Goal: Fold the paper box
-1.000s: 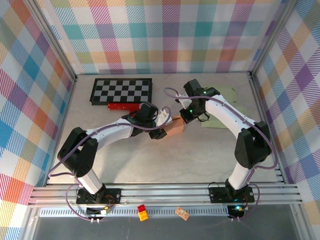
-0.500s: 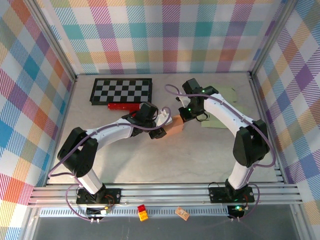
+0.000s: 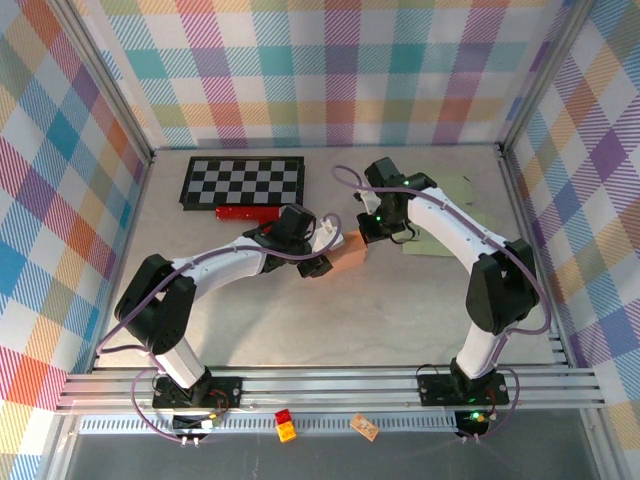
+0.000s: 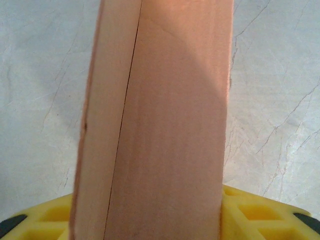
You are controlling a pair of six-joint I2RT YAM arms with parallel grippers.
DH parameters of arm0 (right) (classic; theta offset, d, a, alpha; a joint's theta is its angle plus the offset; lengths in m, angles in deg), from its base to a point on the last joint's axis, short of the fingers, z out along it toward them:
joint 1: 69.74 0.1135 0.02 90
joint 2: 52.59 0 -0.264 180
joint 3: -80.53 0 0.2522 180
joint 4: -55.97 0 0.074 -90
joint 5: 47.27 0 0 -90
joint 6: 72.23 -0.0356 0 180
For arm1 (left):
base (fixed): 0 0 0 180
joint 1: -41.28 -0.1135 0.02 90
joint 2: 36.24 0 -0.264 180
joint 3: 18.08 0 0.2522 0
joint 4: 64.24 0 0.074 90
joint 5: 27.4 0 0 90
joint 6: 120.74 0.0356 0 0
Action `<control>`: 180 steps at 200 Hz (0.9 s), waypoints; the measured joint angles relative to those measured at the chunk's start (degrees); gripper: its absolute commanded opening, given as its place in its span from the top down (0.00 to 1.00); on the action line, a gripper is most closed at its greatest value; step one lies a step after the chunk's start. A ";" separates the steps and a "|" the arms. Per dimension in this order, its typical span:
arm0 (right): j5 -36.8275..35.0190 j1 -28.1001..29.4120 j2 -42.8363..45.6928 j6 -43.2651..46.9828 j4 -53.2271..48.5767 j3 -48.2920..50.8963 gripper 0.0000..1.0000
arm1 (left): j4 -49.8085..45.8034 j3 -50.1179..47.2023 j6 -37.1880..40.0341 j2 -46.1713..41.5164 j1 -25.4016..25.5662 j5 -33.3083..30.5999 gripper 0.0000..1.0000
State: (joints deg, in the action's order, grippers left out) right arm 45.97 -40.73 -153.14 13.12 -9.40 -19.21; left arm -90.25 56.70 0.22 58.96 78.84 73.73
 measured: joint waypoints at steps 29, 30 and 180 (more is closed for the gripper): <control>-0.09 0.37 1.60 -1.16 3.39 3.89 1.00 | -0.04 0.00 -0.04 0.00 -0.48 0.22 0.45; -0.11 0.39 1.73 -1.18 3.58 4.15 1.00 | -0.04 0.00 -0.07 0.00 -0.52 0.24 0.45; -8.39 3.65 3.61 -8.31 6.03 6.21 1.00 | -0.02 -4.96 -16.59 -15.98 -1.03 -3.91 0.25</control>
State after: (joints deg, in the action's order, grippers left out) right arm 37.58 -37.08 -149.53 4.82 -3.37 -13.00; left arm -90.27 51.74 -16.37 42.98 77.82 69.82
